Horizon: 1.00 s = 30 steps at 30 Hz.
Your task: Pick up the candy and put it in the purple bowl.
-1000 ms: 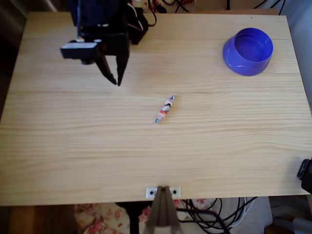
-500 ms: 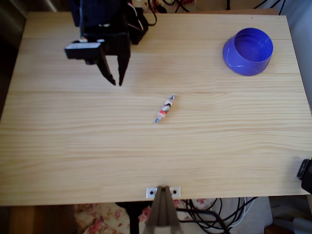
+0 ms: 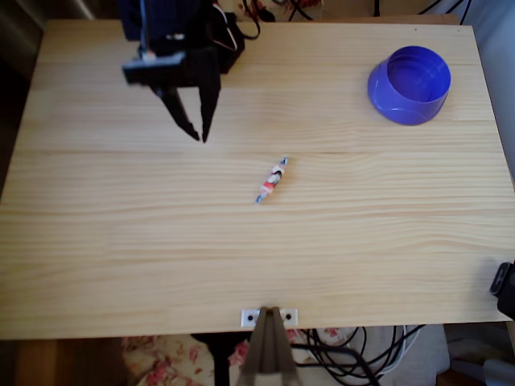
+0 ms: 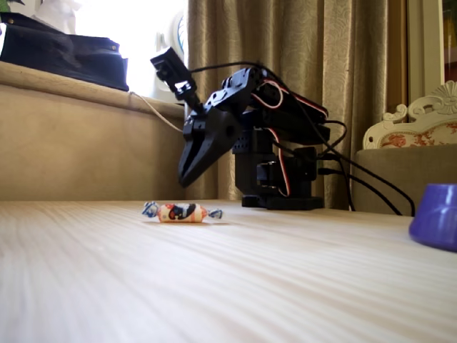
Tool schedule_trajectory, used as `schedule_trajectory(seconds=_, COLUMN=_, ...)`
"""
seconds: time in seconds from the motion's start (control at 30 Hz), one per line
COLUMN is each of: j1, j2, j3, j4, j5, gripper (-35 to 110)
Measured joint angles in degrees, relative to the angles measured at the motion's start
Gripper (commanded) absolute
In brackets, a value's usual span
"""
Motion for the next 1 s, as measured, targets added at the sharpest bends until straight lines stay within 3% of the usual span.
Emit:
schedule_trajectory(seconds=0.23, j1=-1.23, j2=-19.51, j3=-18.63, j4=1.93, j5=8.7, gripper=-1)
schedule_trajectory(seconds=0.5, j1=-12.92, j2=-42.71, j3=-40.17, j4=6.06, j5=25.31, gripper=-1)
schedule_trajectory(seconds=0.87, j1=-21.18, j2=-60.03, j3=-49.31, j4=8.09, j5=41.31, gripper=-1)
schedule_trajectory(seconds=1.0, j1=-22.41, j2=-62.49, j3=-49.66, j4=8.26, j5=42.01, gripper=1)
